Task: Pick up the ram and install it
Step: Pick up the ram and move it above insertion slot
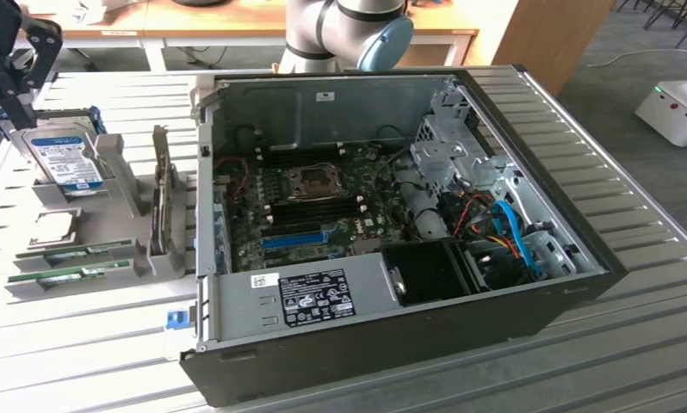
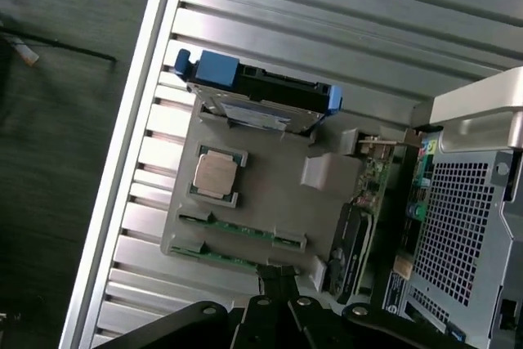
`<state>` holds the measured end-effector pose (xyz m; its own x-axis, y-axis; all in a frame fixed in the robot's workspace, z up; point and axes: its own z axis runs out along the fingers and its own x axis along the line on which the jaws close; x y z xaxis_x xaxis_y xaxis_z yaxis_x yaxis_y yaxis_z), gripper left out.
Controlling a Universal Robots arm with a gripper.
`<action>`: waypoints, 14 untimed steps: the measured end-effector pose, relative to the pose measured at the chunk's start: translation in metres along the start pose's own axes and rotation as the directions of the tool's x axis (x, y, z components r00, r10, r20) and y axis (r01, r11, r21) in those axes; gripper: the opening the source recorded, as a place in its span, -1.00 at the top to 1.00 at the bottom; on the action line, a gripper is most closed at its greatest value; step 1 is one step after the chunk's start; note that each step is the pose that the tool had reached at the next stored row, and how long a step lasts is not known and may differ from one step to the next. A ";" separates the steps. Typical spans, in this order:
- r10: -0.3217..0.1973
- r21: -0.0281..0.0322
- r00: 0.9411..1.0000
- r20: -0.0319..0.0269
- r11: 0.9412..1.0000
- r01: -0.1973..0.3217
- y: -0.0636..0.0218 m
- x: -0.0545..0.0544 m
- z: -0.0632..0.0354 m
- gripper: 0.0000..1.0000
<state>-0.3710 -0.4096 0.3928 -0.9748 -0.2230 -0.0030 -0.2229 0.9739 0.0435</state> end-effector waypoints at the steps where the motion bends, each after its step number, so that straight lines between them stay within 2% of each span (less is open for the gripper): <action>1: -0.016 0.000 1.000 -0.001 1.000 0.016 0.0000 0.000 0.0000 0.79; 4: -0.068 0.000 0.998 -0.003 0.998 0.068 0.0000 0.000 0.0000 0.79; 7: -0.120 -0.001 0.993 -0.005 0.993 0.120 0.0000 0.000 0.0000 0.79; 10: -0.175 -0.001 0.985 -0.008 0.985 0.175 0.0000 0.000 0.0000 0.79; 14: -0.243 -0.002 0.970 -0.011 0.970 0.243 0.0000 0.000 0.0000 0.79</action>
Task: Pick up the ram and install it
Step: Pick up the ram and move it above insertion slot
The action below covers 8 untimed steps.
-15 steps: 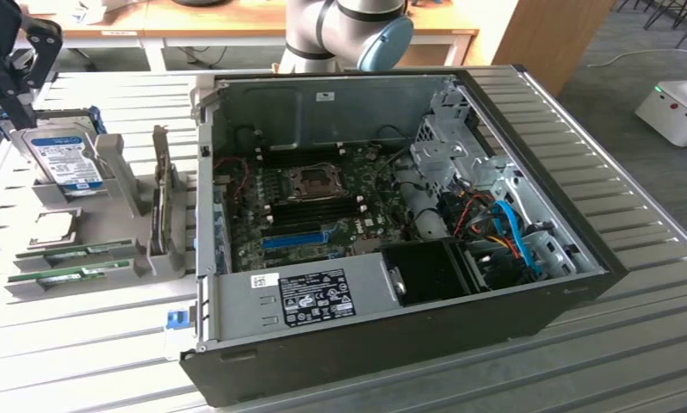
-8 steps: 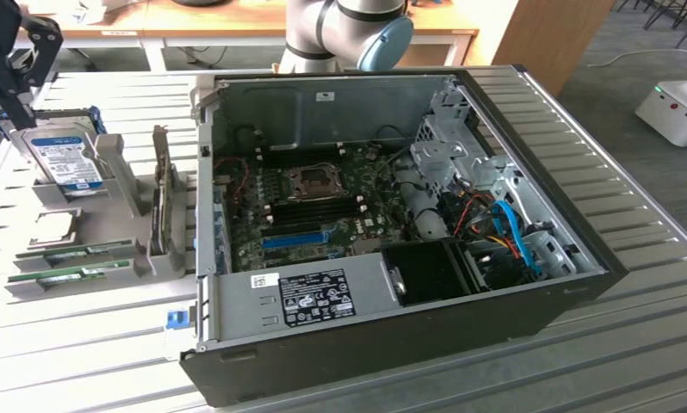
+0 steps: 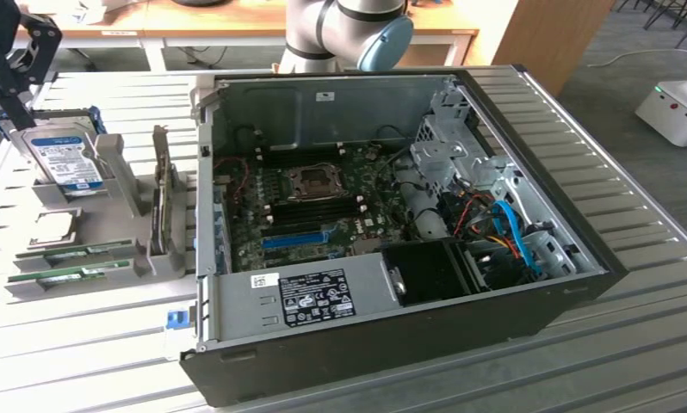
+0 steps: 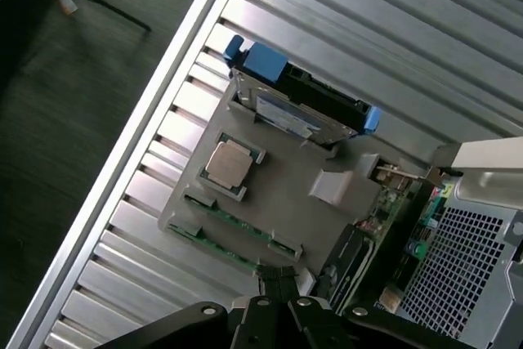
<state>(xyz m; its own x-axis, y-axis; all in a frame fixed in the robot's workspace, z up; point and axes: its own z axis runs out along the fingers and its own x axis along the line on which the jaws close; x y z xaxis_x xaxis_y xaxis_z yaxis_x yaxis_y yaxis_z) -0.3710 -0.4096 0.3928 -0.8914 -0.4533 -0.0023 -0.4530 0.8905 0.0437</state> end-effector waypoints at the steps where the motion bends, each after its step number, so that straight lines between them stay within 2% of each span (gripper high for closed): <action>1: -0.017 0.000 1.000 -0.001 1.000 0.017 0.0000 0.000 0.0000 0.79; 4: -0.071 0.000 0.997 -0.003 0.997 0.071 0.0000 0.000 0.0000 0.79; 8: -0.139 -0.001 0.990 -0.006 0.990 0.139 0.0000 0.000 0.0000 0.79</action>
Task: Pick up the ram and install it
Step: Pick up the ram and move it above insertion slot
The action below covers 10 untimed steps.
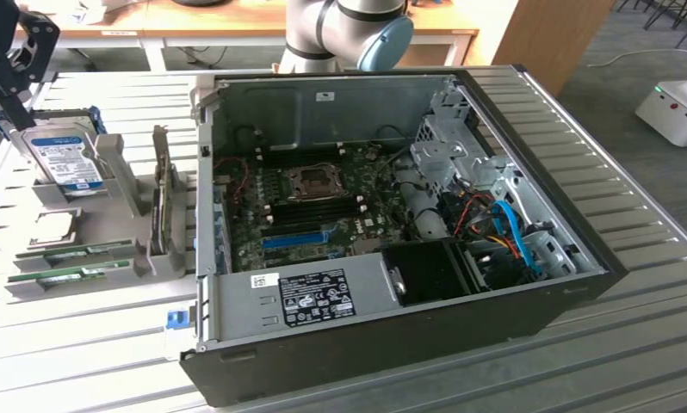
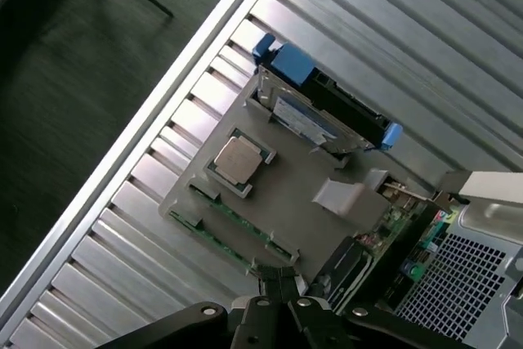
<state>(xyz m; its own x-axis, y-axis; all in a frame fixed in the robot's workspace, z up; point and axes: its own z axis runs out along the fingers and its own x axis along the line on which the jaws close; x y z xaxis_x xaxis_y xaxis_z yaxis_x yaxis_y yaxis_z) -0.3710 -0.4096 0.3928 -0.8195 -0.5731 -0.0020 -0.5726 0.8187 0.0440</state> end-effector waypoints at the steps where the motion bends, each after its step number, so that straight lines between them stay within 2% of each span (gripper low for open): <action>1: -0.017 0.000 1.000 -0.001 1.000 0.017 0.0000 0.000 0.0000 0.79; 6: -0.100 0.000 0.995 -0.004 0.995 0.100 0.0000 0.000 0.0000 0.79; 10: -0.171 -0.001 0.985 -0.008 0.985 0.171 -0.0001 0.000 0.0000 0.79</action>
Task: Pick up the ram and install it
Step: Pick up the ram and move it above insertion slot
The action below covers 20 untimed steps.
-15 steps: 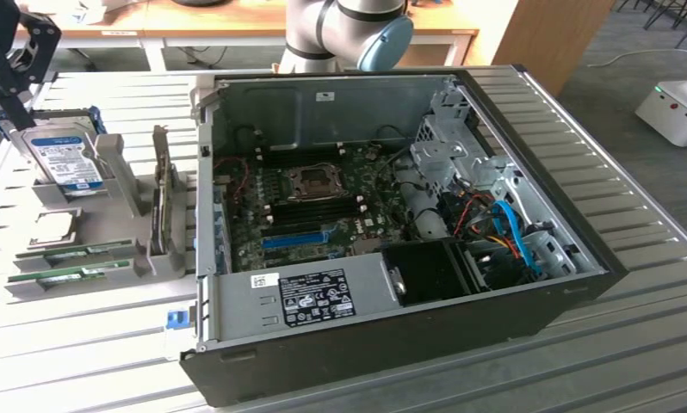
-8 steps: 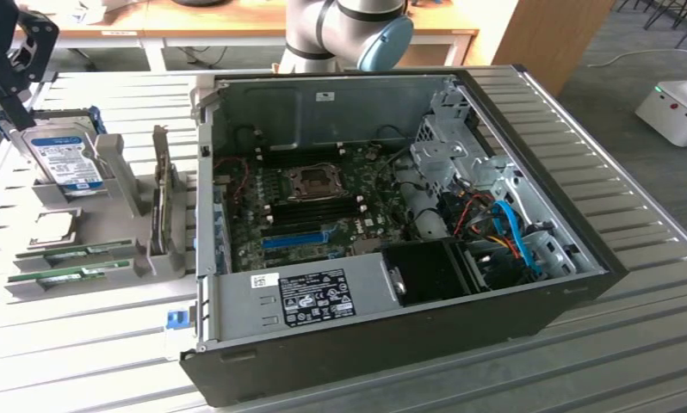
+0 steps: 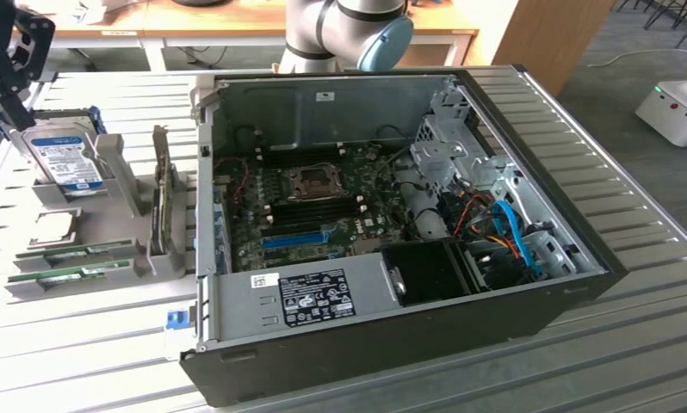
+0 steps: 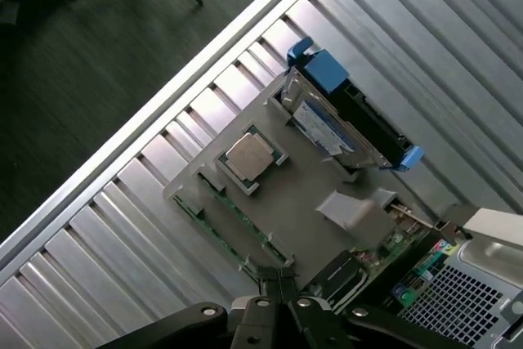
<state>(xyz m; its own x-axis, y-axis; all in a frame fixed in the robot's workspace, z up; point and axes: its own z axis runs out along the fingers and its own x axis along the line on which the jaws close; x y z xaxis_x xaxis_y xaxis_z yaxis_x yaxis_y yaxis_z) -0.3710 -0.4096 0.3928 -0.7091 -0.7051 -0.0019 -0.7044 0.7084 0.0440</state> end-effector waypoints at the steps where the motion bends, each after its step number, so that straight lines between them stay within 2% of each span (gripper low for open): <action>1: -0.018 0.000 1.000 -0.001 1.000 0.018 0.0000 0.000 0.0000 0.79; 5: -0.090 0.000 0.996 -0.004 0.996 0.090 0.0000 0.000 0.0000 0.79; 10: -0.174 -0.001 0.985 -0.008 0.985 0.174 0.0000 0.000 0.0000 0.79; 14: -0.240 -0.002 0.971 -0.010 0.971 0.240 0.0000 0.000 0.0000 0.79; 20: -0.328 -0.003 0.945 -0.014 0.945 0.328 0.0000 0.000 0.0000 0.79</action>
<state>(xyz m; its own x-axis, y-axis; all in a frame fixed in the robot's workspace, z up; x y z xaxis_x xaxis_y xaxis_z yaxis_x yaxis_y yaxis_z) -0.3710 -0.4096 0.3928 -0.4384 -0.8988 -0.0020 -0.8980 0.4379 0.0440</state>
